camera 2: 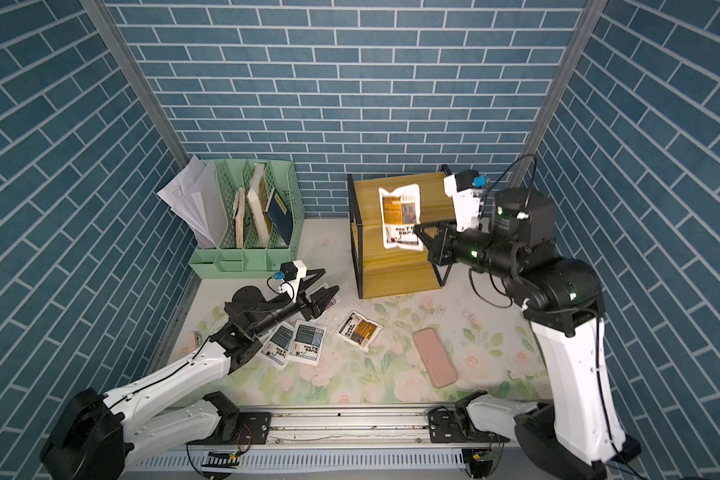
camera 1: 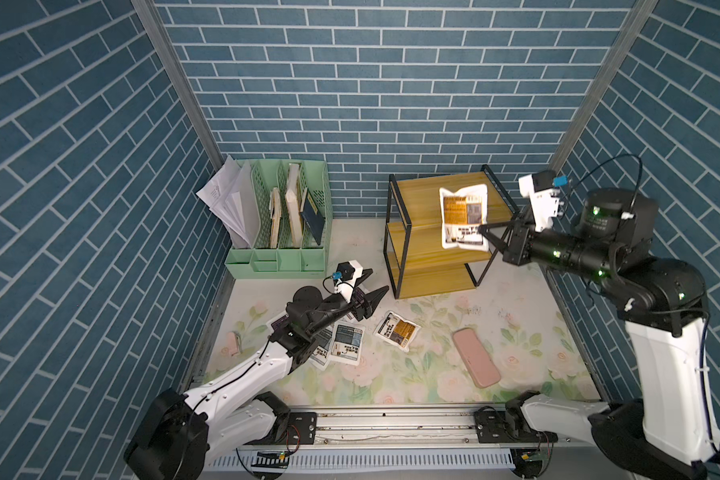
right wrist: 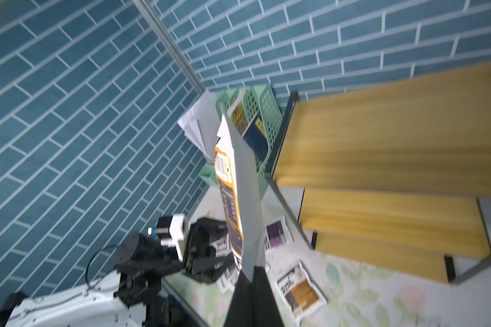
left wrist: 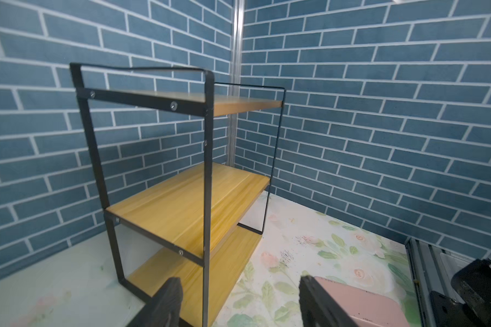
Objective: Place the bagged coffee beans on the shelf by color
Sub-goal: Place the coffee beans on the shelf.
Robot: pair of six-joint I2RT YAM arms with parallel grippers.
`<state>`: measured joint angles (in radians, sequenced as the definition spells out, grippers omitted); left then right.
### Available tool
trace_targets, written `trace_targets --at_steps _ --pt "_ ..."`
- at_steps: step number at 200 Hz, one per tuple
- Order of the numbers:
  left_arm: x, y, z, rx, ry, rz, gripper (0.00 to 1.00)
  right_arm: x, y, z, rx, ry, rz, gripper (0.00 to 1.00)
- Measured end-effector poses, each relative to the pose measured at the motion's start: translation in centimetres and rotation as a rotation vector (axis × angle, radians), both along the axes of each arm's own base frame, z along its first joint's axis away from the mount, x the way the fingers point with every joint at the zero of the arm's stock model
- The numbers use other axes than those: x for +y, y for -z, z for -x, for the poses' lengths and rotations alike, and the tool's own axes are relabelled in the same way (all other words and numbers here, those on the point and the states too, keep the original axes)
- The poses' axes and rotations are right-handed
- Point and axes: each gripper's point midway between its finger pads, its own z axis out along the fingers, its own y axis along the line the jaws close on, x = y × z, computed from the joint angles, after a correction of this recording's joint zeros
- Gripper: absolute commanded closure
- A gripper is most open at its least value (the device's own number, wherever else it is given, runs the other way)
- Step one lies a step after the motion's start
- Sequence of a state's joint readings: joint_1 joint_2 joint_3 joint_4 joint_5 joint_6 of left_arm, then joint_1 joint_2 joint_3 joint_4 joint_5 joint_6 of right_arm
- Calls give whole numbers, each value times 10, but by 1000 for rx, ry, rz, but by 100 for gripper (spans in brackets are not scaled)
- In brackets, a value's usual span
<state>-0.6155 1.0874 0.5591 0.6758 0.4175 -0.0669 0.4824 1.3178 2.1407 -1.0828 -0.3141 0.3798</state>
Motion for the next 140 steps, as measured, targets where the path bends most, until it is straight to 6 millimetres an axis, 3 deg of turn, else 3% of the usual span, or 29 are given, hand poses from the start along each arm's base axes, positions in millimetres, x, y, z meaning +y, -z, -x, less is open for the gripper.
trace_targets --at_steps 12,28,51,69,99,117,132,140 --pt "-7 -11 -4 -53 23 -12 33 9 -6 -22 -13 -1 16 100" --pt "-17 -22 -9 -113 50 -33 34 24 1 -58 3 -11 38 100" --pt "-28 -27 -15 -178 81 -65 35 36 51 -125 117 12 94 100" --pt "-34 -25 -17 -205 105 -90 35 39 93 -160 207 29 125 100" --pt "-41 -26 -22 -241 127 -118 35 41 129 -176 286 15 133 98" --pt "-44 -27 -25 -255 129 -130 35 46 130 -178 275 -7 122 78" --pt "-45 -26 -28 -258 128 -135 35 49 132 -180 263 -25 121 55" --pt "-46 -24 -29 -258 129 -139 36 51 129 -182 237 -31 117 49"
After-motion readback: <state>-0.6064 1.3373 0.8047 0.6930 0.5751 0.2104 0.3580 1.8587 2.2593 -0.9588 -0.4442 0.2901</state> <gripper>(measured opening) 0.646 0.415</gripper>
